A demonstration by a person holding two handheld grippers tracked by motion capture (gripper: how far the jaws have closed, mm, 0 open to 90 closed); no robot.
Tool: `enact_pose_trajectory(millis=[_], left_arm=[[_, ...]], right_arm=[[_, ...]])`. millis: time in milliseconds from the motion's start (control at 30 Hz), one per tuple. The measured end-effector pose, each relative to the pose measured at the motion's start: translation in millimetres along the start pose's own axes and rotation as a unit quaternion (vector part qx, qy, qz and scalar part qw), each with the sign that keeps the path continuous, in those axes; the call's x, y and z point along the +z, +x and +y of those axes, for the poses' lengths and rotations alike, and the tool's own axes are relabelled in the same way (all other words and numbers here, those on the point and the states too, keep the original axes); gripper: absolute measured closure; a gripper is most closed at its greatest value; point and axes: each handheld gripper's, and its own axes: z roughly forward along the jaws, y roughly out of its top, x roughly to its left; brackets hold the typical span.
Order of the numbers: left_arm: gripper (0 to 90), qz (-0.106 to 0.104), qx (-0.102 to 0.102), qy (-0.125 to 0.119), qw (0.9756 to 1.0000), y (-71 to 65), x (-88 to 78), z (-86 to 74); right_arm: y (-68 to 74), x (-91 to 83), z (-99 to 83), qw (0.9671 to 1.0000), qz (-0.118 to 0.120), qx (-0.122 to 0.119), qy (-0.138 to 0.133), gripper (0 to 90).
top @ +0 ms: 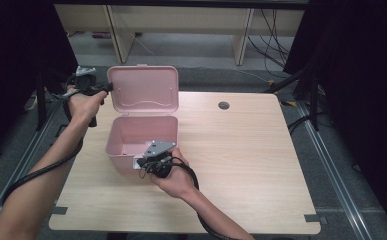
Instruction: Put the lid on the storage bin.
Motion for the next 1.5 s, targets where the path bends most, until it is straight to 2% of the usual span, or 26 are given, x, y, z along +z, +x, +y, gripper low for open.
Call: enact_pose_trajectory(millis=[67, 1000, 1500], left_arm=[[88.6, -0.001, 0.000, -0.002, 1.0000, -0.2, -0.9, -0.6], [88.6, 0.002, 0.013, -0.025, 0.9996, -4.6, -14.9, -9.3], [88.6, 0.001, 0.026, -0.049, 0.9985, -7.0, -23.2, -17.9]], right_arm=[[0.9, -0.4, 0.0, 1.0000, -0.001, 0.007, 0.002, 90.0], [0.3, -1.2, 0.3, 1.0000, 0.002, 0.004, 0.007, 90.0], [0.2, -0.4, -0.1, 1.0000, 0.001, 0.003, 0.003, 90.0]])
